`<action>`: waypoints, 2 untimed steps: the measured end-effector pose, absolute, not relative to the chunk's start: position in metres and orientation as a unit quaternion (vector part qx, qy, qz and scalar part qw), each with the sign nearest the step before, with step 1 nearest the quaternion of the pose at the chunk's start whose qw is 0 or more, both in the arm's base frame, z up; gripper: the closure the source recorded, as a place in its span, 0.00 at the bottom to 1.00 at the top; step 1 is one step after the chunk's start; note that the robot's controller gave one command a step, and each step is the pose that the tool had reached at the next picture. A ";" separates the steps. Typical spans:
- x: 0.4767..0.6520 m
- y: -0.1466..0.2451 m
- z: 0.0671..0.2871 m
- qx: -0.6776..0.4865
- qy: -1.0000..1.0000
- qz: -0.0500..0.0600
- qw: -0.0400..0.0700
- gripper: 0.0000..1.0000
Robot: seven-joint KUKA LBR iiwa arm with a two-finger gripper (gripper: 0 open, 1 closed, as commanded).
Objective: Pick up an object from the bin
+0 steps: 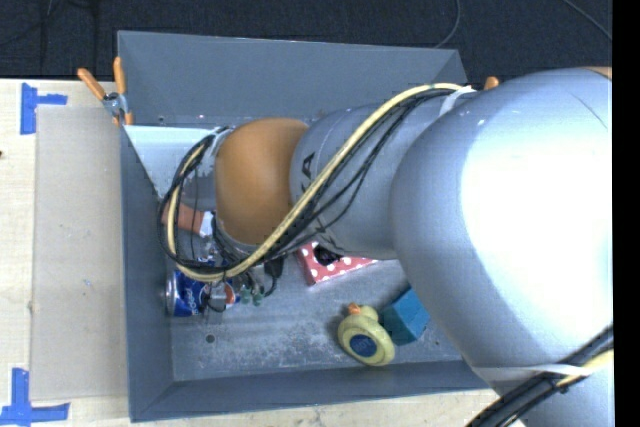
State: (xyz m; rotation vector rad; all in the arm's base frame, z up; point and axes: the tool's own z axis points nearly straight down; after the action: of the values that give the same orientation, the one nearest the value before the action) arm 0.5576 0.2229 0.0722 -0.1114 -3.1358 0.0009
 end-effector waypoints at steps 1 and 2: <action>0.557 0.223 0.075 -0.036 -0.999 0.001 0.002 1.00; 0.556 0.222 0.081 -0.036 -0.999 0.002 0.005 1.00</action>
Offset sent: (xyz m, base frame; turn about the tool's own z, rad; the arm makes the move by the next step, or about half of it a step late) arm 0.0000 -0.0001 0.0778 0.0000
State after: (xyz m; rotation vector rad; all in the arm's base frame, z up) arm 0.5561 0.2218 0.0807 -0.1131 -3.1298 0.0049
